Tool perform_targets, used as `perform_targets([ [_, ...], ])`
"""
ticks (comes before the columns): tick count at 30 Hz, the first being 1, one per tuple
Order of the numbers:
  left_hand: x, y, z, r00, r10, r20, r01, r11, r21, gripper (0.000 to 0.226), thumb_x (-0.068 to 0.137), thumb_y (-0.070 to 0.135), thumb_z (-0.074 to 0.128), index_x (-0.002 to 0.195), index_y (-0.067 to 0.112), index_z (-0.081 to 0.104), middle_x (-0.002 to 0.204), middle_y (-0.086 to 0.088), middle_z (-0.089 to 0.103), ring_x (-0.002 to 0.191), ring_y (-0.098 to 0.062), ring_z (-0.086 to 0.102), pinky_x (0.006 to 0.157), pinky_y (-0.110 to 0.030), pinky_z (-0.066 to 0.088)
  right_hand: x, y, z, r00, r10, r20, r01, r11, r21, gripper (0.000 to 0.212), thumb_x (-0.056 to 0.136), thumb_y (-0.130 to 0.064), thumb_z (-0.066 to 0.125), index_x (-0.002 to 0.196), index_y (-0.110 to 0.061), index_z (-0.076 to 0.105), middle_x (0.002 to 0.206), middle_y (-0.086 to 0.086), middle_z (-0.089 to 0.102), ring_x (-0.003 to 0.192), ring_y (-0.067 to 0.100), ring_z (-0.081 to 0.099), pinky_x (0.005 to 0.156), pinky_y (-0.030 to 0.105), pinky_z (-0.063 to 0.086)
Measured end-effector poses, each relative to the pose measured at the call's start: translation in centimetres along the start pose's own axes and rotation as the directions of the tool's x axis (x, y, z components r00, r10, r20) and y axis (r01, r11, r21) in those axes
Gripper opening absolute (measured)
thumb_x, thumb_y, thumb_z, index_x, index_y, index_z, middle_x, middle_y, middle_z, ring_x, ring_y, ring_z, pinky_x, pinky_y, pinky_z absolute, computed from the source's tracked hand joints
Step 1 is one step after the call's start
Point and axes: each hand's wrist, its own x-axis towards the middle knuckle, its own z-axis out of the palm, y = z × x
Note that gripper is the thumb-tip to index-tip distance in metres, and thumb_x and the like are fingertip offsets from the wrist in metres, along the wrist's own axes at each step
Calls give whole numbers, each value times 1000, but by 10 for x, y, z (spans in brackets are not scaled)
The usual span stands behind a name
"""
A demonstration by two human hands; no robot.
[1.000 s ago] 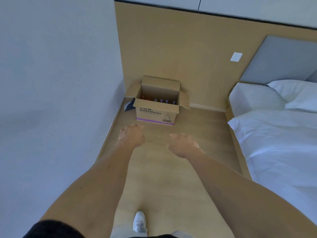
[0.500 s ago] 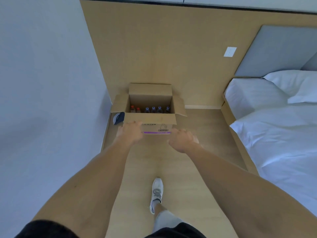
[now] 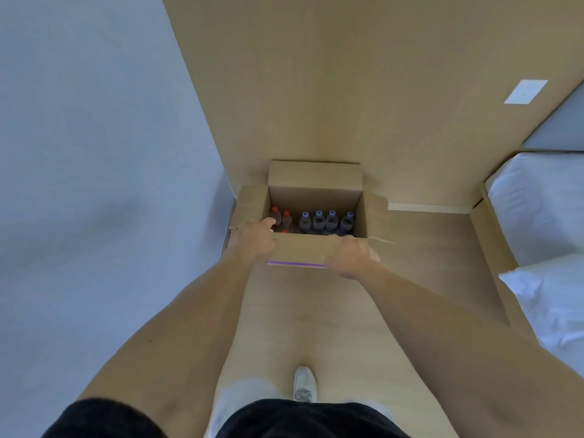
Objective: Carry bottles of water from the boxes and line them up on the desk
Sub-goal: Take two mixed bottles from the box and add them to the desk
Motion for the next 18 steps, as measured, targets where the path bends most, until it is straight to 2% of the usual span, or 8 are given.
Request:
perform_targets([
  [6,86,-4,-1,998,16,62,-17,1000,10,53,98,31,49,150,27,39,143,-6,50,128,-32,48,100,-45,41,75,16,-25,998,50,44,-51,998,31,55,93,-52,44,143,-31,37,134,10,48,125,35,46,95,46,44],
  [12,185,-7,9,994,48,97,-47,999,-20,50,99,31,51,148,26,42,144,-8,50,128,-33,49,100,-44,40,155,34,-41,994,96,58,-98,995,33,56,95,-54,46,145,-30,36,136,10,48,126,35,48,99,46,44],
  [18,284,-15,14,987,65,147,-50,994,-101,49,99,27,51,148,25,44,146,-10,49,131,-33,49,106,-46,43,248,38,-55,982,151,111,-163,980,111,59,95,-53,49,146,-28,36,139,12,47,127,35,47,102,47,44],
])
